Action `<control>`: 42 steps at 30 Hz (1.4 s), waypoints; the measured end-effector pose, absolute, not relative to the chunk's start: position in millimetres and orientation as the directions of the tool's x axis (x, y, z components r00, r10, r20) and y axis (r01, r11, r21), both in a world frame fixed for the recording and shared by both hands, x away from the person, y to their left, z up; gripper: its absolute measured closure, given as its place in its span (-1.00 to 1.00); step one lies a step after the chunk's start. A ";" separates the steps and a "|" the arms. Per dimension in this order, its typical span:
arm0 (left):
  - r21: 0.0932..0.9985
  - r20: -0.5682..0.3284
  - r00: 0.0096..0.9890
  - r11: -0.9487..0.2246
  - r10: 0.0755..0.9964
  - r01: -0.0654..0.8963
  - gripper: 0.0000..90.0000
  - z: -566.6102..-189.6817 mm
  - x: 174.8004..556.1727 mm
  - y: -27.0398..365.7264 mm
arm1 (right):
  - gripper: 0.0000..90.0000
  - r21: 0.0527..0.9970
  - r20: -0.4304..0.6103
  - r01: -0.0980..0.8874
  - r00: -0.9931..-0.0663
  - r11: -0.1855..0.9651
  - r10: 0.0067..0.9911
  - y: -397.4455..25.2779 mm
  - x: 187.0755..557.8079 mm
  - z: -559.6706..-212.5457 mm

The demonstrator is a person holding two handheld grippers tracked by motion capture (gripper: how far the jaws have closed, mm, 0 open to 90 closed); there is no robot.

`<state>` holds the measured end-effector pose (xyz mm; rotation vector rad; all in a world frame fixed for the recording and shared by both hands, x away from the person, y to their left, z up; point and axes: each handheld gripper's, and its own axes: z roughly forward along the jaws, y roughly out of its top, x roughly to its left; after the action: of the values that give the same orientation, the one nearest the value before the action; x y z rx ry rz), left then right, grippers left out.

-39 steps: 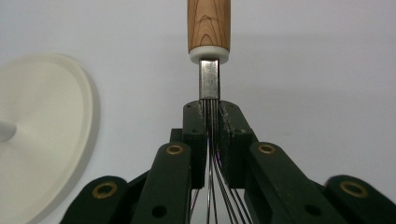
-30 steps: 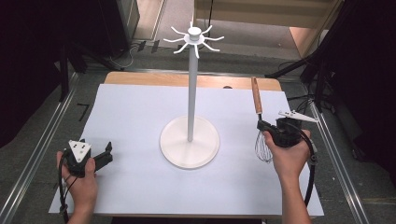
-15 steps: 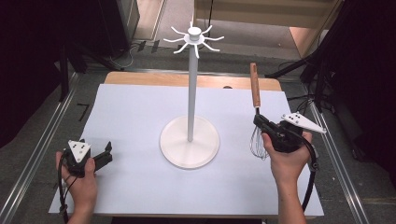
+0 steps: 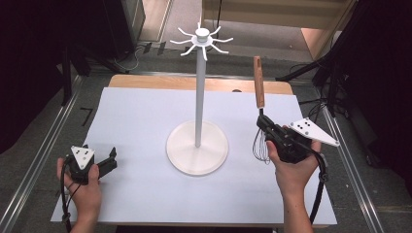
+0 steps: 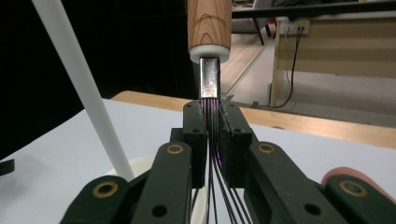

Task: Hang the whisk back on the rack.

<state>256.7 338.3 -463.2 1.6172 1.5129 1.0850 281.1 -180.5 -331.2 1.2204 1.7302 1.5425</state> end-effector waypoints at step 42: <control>0.893 0.131 -0.016 -0.111 0.991 0.437 -0.70 -463.3 256.5 338.1 | 0.87 0.994 0.111 0.063 -0.640 -0.092 0.760 -137.5 241.3 -283.9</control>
<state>256.5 338.1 -463.3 1.6139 1.5099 1.0887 241.3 -137.5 -283.9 0.8977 1.6750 1.7844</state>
